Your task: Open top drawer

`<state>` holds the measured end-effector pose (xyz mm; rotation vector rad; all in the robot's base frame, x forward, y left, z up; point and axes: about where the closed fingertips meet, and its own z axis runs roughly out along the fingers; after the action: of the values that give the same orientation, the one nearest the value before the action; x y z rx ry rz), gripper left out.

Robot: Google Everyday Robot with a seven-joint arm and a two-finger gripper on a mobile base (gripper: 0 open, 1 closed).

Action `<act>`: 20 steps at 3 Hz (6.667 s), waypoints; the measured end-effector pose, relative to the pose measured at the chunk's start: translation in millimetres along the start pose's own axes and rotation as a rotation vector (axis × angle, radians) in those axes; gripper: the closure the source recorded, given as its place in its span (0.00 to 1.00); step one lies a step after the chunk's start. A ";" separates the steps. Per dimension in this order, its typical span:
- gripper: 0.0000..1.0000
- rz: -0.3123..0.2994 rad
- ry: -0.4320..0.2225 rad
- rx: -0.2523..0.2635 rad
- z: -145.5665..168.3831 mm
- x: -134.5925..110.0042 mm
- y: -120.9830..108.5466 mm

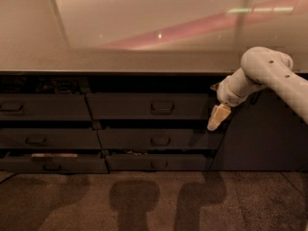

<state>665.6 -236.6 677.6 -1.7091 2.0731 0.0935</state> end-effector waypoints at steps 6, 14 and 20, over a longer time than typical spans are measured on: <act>0.88 0.031 0.010 -0.032 11.1 6.9 1.2; 1.00 0.014 0.030 -0.030 -7.9 4.1 10.0; 0.81 -0.008 0.013 0.092 -50.0 1.3 26.5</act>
Offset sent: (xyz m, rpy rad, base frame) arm 0.0012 -0.0020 -0.0108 0.0035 0.0359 -0.0157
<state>625.6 -248.2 715.9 -1.6669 2.0468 -0.0156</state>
